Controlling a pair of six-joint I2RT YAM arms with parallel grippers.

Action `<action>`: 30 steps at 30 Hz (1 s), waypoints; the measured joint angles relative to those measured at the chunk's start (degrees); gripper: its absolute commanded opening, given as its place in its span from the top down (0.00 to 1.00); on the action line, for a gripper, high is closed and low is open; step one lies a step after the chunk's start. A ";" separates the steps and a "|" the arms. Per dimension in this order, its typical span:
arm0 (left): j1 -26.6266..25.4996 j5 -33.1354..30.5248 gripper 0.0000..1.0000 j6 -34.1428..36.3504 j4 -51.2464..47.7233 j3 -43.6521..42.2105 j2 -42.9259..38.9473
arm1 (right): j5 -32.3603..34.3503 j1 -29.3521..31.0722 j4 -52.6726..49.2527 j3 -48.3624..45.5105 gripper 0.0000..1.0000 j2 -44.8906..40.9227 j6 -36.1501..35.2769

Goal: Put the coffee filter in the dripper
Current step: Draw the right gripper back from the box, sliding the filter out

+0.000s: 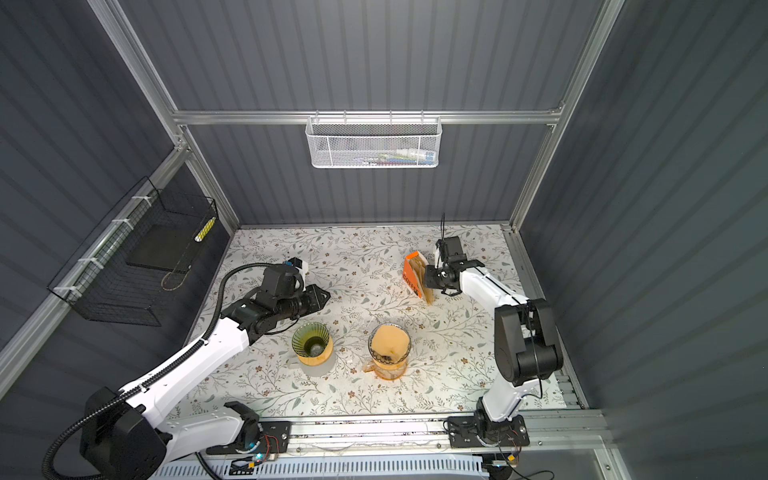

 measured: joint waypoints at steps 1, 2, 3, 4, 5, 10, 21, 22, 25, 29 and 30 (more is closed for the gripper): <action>0.00 0.00 0.77 0.00 0.02 0.00 0.00 | 0.00 0.00 0.02 0.00 0.96 0.00 0.00; 0.00 0.00 0.77 0.00 0.00 0.00 0.00 | 0.00 0.00 0.02 0.00 0.96 0.00 0.02; 0.00 -0.02 0.77 -0.02 0.00 0.00 0.00 | 0.00 0.00 0.02 0.00 0.96 0.00 0.02; 0.00 -0.02 0.77 0.00 0.02 0.00 0.00 | 0.00 0.00 0.02 -0.02 0.96 -0.02 0.02; 0.00 -0.02 0.77 0.00 0.02 0.00 0.00 | 0.00 0.00 0.02 -0.04 0.96 -0.11 0.02; 0.00 0.00 0.77 0.00 0.00 0.00 0.00 | 0.26 0.00 -0.04 -0.76 0.96 -1.84 0.00; 0.00 0.00 0.77 0.00 -0.02 0.00 0.00 | 0.61 0.00 -0.26 -2.93 0.96 -4.94 0.00; 0.00 0.00 0.77 0.00 -0.02 0.00 0.00 | 0.61 0.00 -0.37 -3.23 0.96 -5.14 -0.02; 0.00 0.00 0.77 0.00 -0.02 0.00 0.00 | 0.61 0.00 -0.76 -4.09 0.96 -5.90 -0.02; 0.00 0.02 0.77 -0.02 -0.04 0.00 0.02 | 0.61 0.00 -1.31 -4.59 0.97 -6.93 -0.02; 0.00 0.02 0.77 -0.02 -0.04 0.00 0.02 | 0.61 0.00 -1.33 -4.63 0.97 -7.15 -0.02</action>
